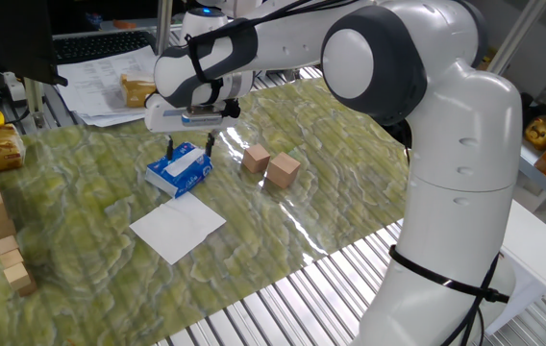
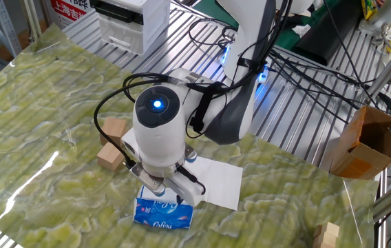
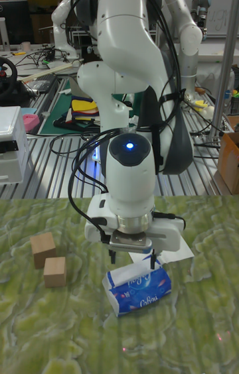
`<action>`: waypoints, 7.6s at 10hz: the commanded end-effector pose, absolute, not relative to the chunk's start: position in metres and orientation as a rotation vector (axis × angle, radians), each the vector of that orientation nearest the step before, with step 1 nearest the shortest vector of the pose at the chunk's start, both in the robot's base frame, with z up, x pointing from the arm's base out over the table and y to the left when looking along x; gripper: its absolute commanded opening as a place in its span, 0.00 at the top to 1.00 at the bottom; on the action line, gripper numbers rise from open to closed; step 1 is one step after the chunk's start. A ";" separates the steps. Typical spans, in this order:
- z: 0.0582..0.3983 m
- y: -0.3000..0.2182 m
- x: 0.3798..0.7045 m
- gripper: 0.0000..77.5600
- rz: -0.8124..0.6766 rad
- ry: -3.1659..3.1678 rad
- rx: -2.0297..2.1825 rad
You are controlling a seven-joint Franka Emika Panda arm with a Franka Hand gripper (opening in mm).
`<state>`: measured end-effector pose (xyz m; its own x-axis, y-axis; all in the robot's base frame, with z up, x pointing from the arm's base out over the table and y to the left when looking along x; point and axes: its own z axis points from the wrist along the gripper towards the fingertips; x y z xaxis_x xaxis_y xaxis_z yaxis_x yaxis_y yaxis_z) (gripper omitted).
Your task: Pull out a napkin
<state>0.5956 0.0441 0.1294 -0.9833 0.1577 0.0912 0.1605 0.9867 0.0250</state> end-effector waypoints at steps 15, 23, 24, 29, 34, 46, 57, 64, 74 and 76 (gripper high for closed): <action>0.125 0.033 0.609 0.00 -0.367 -2.889 -0.726; 0.115 0.038 0.609 0.00 -0.372 -2.898 -0.736; 0.115 0.038 0.609 0.00 -0.373 -2.898 -0.737; 0.112 0.038 0.609 0.00 -0.379 -2.901 -0.722; 0.110 0.039 0.609 0.00 -0.383 -2.912 -0.680; 0.112 0.038 0.609 0.98 -0.385 -2.911 -0.681; 0.174 0.033 0.594 0.98 -0.374 -2.889 -0.667; 0.260 0.040 0.551 0.98 -0.343 -2.824 -0.664; 0.292 0.090 0.517 0.98 -0.327 -2.884 -0.537; 0.290 0.110 0.517 0.98 -0.161 -2.940 -0.488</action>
<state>0.5223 0.0919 0.2850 -0.9115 0.3451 0.2238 0.3849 0.9076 0.1678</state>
